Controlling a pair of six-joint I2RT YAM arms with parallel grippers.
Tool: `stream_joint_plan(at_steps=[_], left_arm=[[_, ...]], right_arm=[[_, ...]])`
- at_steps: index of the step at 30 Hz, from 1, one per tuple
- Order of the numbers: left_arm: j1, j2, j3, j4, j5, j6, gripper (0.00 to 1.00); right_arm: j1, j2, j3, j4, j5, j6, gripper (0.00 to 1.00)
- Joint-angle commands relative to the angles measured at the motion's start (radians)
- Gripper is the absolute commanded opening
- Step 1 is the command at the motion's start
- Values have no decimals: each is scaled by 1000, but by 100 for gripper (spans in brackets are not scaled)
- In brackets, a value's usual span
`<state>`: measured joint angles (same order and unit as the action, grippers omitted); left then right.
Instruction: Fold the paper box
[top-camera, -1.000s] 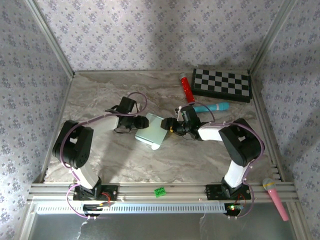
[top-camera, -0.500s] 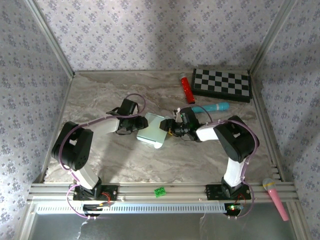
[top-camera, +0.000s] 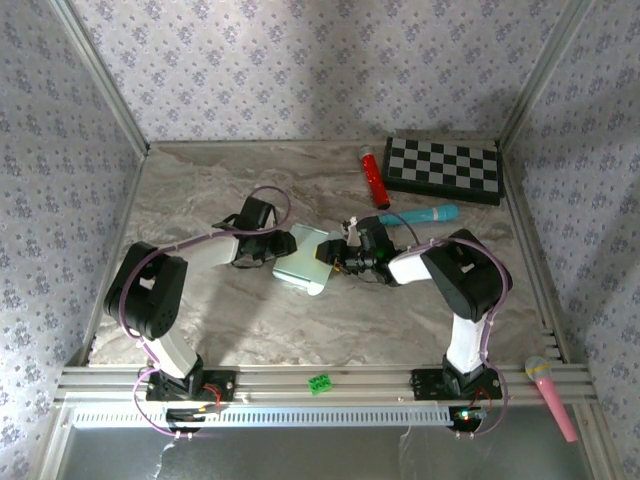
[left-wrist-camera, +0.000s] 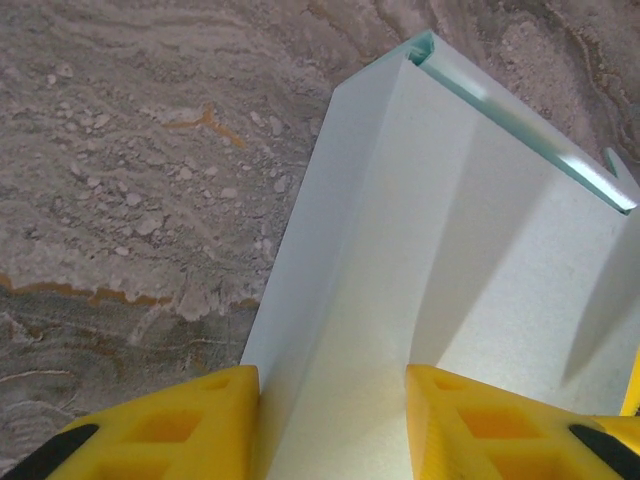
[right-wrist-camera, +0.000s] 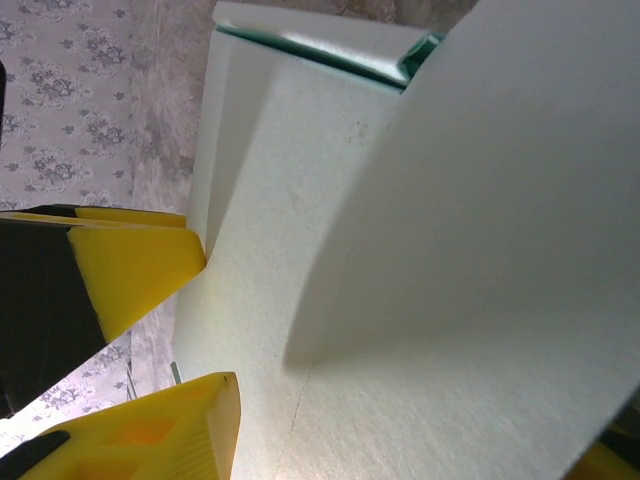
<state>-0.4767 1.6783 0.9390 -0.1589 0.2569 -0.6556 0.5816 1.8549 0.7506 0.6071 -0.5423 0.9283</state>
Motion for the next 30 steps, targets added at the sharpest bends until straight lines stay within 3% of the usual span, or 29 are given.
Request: stream_joint_plan(at_steps=[1,9,17,30], left_arm=[[-11,28,-12,59,97,6,42],[-13,16,3,81,135,8,46],[-14,23,-7,161,203,-29,47],[-12,55,2,193,198,-45,48]], right_arm=[[34,-52,36,51,-21,-10,50],[52,-157,104,-206,82,-155,49],[71,-182,153,-270,98,-187,49],[106,-220,251,-431,162,-280,49]])
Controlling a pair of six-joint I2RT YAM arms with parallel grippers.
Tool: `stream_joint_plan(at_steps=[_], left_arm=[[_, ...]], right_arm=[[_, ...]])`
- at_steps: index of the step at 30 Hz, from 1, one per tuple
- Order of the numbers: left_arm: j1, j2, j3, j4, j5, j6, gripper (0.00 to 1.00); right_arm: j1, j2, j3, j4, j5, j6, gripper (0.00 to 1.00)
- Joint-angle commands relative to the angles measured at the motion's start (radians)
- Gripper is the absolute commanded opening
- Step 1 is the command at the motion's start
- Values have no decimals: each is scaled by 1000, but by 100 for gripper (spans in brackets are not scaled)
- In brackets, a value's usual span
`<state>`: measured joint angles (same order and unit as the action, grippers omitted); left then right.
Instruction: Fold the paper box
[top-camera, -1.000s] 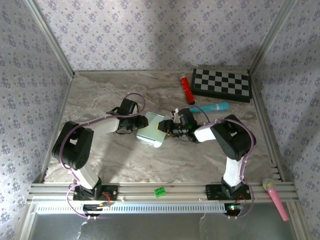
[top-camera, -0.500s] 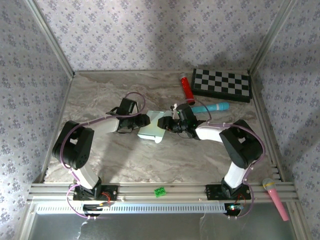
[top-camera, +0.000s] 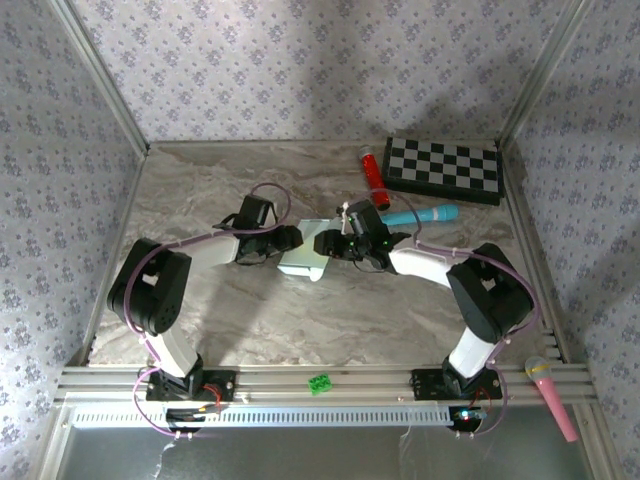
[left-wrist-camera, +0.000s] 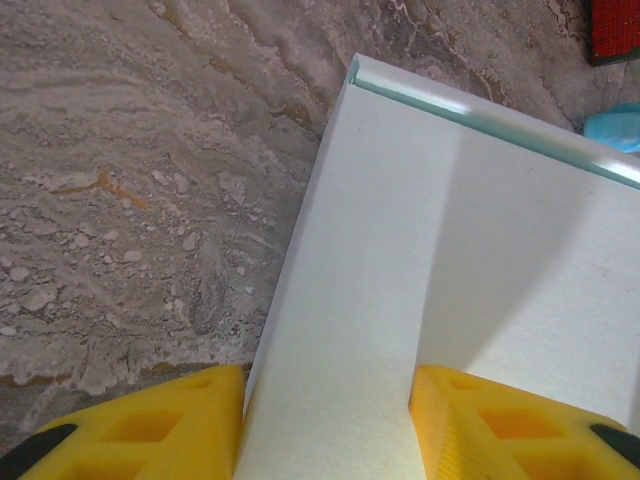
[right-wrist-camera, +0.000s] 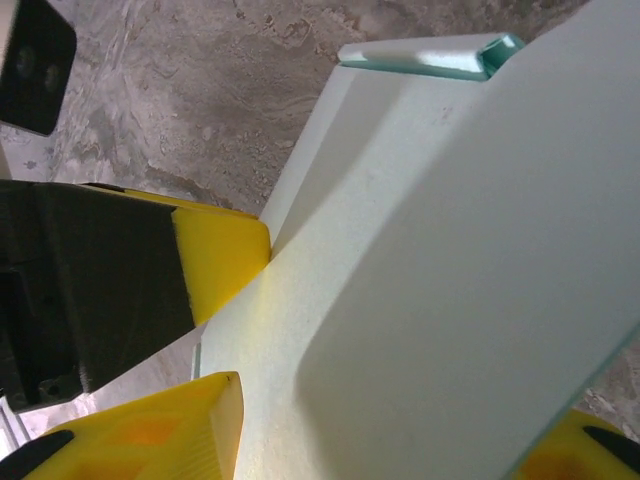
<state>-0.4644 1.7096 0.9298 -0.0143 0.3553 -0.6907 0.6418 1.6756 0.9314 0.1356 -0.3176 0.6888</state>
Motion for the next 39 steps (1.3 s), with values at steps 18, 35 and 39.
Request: stream_joint_plan(at_steps=[18,35,39], left_arm=[[16,85,61,89,128,-40,46],[30,61,97,37,126,-9,46],[27,66,113,30,132,-5,46]], right_arm=[[60,40,252,-113,-34,-98,49],[27,-19,292,-207,24,-142,49],[9,-37,278,-201,21,-142,46]])
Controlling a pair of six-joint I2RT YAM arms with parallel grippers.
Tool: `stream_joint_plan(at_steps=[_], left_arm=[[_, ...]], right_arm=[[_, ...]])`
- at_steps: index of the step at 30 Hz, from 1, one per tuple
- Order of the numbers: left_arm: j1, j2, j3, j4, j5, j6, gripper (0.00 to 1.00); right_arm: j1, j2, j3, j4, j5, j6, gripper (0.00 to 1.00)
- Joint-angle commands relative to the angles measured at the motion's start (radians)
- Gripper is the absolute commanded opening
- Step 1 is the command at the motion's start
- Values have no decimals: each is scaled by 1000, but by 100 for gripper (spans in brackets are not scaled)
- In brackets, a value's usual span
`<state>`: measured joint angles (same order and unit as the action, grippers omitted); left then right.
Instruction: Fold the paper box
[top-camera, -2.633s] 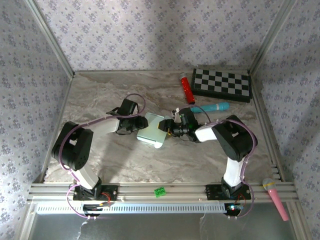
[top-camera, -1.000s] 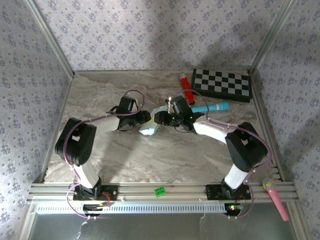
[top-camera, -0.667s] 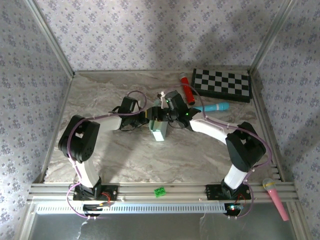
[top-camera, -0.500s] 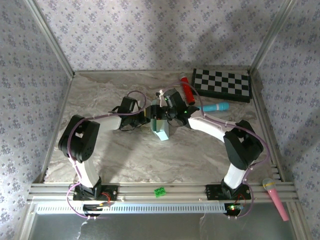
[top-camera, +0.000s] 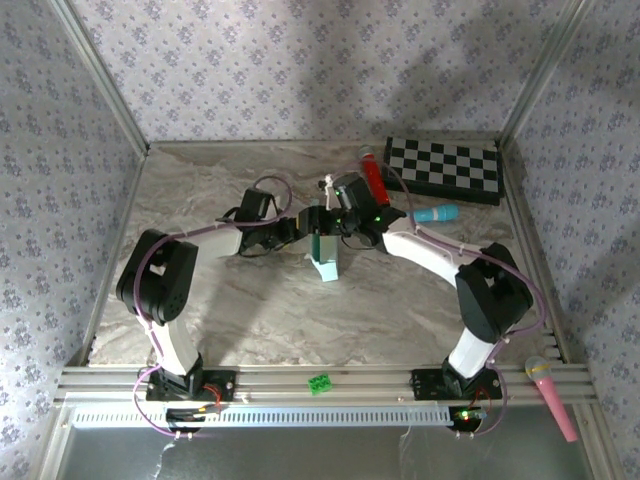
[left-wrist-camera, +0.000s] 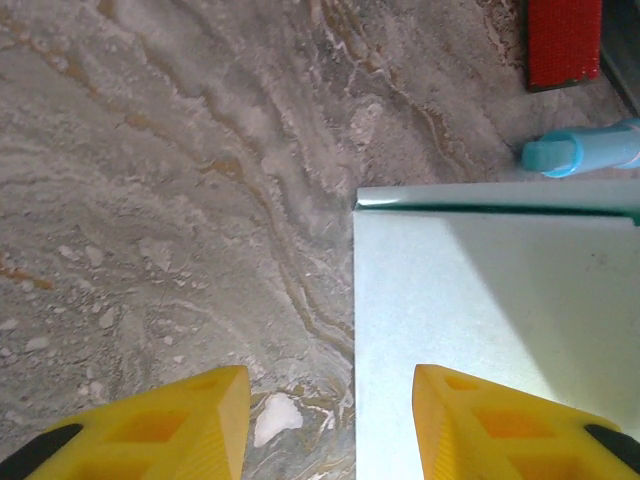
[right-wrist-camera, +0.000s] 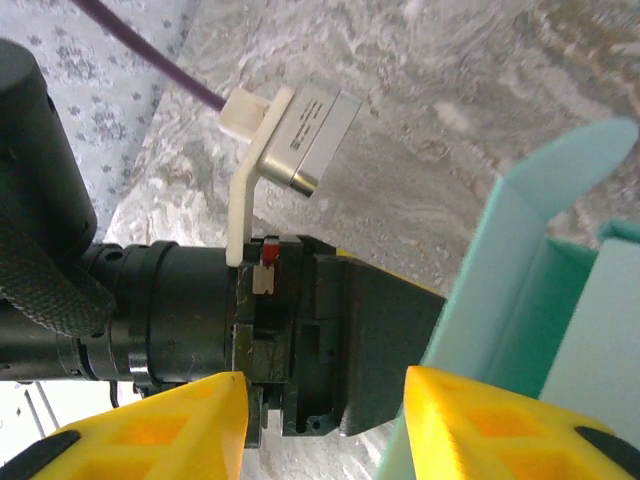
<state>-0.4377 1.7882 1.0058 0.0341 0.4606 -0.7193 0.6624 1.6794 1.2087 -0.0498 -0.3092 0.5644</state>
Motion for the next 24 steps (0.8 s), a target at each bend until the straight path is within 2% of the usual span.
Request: stream_joint_plan(at_steps=[1,6,12,15,20,24], left_arm=[[-3,-8,43,-22,28,24,46],[-11,5,68,-34,28,28,46],[-18,16,87,-48,26,26,46],[-22,26,98,-55,27,26,46],[-41,57,138,-80,39,34,46],[-47,77,159,-89,40,32,45]], right_arm=[[-15,-43,-3,-10,5,-17,45],[-28,-68,-4,-40,32,-34,44],[-60,-148,-60,-126,210,-34,42],[-86,-162,-85,-178,255,-31,41],[-129,-143,-152,-195,213,-16,41],[-134,-130,-212,-150,187,4,36]])
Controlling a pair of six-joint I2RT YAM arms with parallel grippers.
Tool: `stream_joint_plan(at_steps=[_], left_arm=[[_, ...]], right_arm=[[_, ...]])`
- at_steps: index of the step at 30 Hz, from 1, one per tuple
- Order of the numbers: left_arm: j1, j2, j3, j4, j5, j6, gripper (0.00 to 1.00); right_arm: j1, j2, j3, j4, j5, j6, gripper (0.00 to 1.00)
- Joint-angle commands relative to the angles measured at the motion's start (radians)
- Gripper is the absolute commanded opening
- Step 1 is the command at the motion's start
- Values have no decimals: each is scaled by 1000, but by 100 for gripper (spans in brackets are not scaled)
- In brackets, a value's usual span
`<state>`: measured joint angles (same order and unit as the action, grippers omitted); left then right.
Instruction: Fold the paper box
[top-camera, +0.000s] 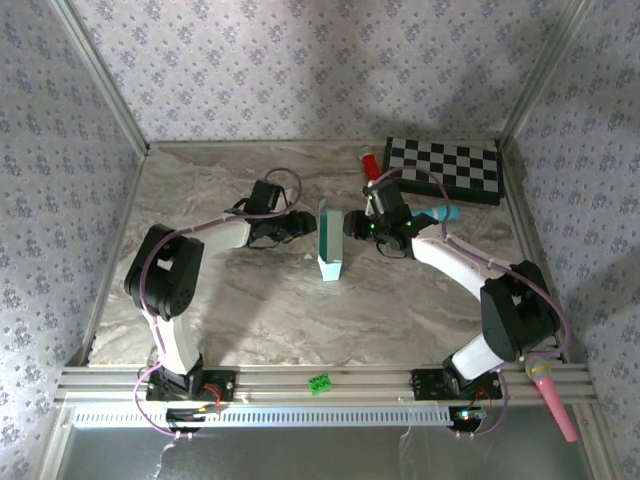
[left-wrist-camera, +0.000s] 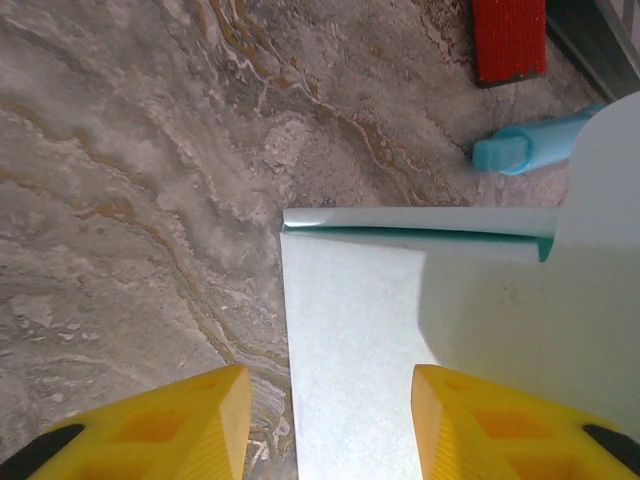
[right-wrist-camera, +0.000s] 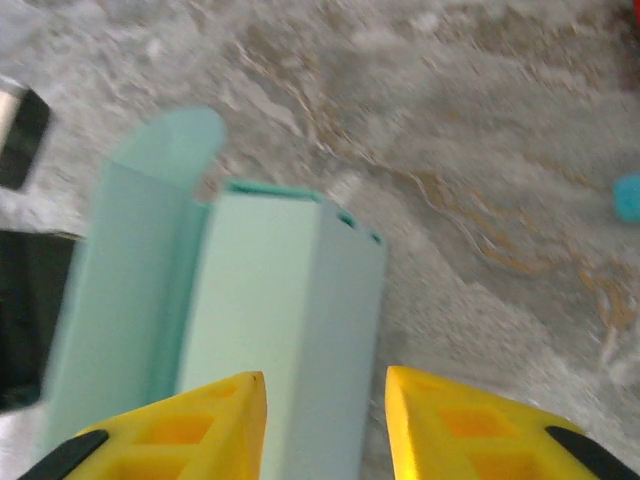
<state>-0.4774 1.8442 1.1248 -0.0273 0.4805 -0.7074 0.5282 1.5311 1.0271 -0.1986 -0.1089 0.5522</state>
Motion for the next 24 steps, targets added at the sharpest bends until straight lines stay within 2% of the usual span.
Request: stream_joint_plan(at_steps=[1,4,15,24], left_arm=[[-10,27,46,-30,22,20,45],[-14,49,69,-37,31,22,45],[-30,94,149,-91,60,49,45],[-17,75,174,-172,-20,85,45]], right_arm=[[4,26,-41,17,-37,15,35],[19,49,-51,60,-96,17,34],[54,118,-23,110,-122,49,34],[54,110,-18,110,-100,48,36]])
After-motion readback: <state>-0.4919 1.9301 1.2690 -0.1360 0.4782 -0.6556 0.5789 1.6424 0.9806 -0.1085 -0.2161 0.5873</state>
